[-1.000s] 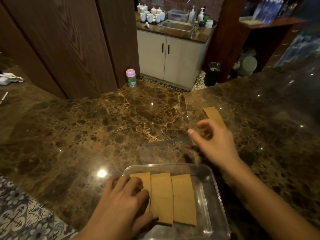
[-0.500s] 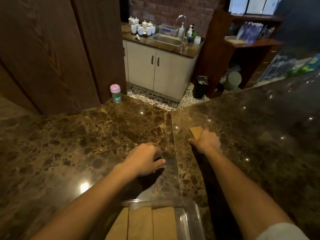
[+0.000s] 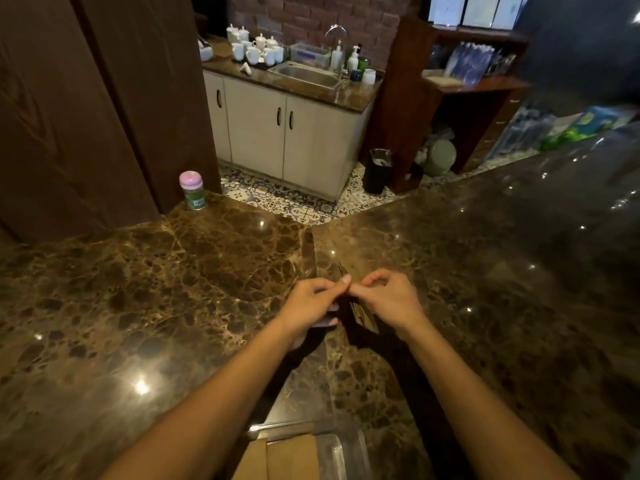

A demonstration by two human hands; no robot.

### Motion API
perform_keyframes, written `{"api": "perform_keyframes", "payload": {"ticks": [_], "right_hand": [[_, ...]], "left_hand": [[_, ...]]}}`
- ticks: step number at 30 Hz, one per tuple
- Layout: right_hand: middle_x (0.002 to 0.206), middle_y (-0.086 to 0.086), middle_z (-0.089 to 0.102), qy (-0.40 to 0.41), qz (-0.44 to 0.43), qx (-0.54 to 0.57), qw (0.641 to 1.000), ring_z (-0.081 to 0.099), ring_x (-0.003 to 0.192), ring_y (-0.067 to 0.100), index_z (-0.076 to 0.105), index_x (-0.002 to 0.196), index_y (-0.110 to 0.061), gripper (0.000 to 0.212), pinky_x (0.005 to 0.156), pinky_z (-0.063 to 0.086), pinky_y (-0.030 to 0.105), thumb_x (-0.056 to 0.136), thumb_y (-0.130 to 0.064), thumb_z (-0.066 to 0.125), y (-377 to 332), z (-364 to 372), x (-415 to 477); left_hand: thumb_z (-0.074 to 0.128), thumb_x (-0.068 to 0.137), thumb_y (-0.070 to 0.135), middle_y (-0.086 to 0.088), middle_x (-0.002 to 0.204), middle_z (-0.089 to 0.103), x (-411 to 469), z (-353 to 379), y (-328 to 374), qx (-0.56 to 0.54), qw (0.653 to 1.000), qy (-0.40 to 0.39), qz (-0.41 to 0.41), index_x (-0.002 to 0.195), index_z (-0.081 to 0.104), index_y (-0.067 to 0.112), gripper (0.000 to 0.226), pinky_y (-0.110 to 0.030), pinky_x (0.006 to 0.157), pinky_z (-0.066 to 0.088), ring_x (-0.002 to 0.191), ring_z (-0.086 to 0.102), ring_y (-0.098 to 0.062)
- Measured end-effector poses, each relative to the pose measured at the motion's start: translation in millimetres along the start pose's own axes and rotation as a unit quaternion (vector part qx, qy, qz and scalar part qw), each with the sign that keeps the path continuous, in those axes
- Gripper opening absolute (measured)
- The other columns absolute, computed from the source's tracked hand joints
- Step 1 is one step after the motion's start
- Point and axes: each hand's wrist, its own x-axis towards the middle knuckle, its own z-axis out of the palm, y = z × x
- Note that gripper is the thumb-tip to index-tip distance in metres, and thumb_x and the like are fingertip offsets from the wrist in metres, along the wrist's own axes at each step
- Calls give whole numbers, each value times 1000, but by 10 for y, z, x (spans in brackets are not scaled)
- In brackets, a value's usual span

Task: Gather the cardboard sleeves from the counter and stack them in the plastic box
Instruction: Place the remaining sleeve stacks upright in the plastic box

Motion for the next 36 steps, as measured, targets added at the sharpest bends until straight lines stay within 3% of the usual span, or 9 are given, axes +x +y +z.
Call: {"api": "perform_keyframes", "payload": {"ticks": [3,7,11,15,21,25,29,33,36], "right_hand": [[87,3,80,-39,-54,121,990,78,89,25,76,85,-25,39,88,62,54,64,-56,83,-58,-3,-345],[100,-6,79,-76,-170,128,974,75,98,10,77,98,-27,13,89,59,38,88,-34,80,-117,-151,-775],[152,-28,44,-154,-254,8,955,45,137,-11,68,123,-48,62,114,41,27,65,-59,87,-71,-375,-1104],[166,-38,2,-196,-338,-114,913,7,155,-9,50,133,-58,88,121,16,33,56,-67,91,-95,-526,-1378],[165,-30,29,-179,-400,-71,896,34,149,-4,57,121,-42,74,123,35,46,59,-54,96,-253,-587,-1611],[164,-27,31,-191,-423,-60,884,36,149,-2,58,123,-38,75,119,40,35,60,-47,98,-288,-585,-1800],[159,-22,40,-185,-451,-72,870,41,147,4,58,121,-33,75,114,44,30,60,-38,101,-306,-531,-1972],[160,-24,34,-216,-461,-102,854,36,147,-1,53,126,-35,77,113,34,14,65,-36,99,-313,-443,-2106],[160,-24,31,-239,-473,-130,838,33,148,0,48,127,-41,79,114,35,16,65,-42,97,-352,-384,-2210]], "left_hand": [[70,92,39,-16,104,76,-270,90,132,-123,990,-61,11,98,67,12,28,-47,84,61,93,75,-25],[73,88,36,-26,113,72,-654,88,222,-133,987,-56,66,85,63,16,23,-46,80,61,100,73,-33],[72,88,34,-29,119,68,-1049,4,305,-114,987,-34,106,91,57,17,22,-34,65,58,89,72,-30],[66,94,31,-16,116,75,-1416,-68,368,-93,985,-86,113,132,48,49,46,-51,78,62,99,73,-43],[66,96,34,-22,124,70,-1769,22,337,-125,979,-109,119,132,58,36,37,-53,86,58,103,70,-47],[61,99,34,-18,127,69,-1939,25,245,-159,972,-109,136,139,54,36,41,-66,96,51,112,66,-48],[56,95,32,-27,123,68,-2185,50,190,-210,963,-118,119,131,61,31,36,-51,75,63,100,70,-41],[56,101,33,-34,126,63,-2333,-34,79,-251,951,-137,113,132,59,31,31,-53,79,60,91,67,-42],[57,98,35,-33,124,62,-2450,-132,-12,-264,943,-161,121,134,57,29,36,-52,80,59,91,64,-41]]}}
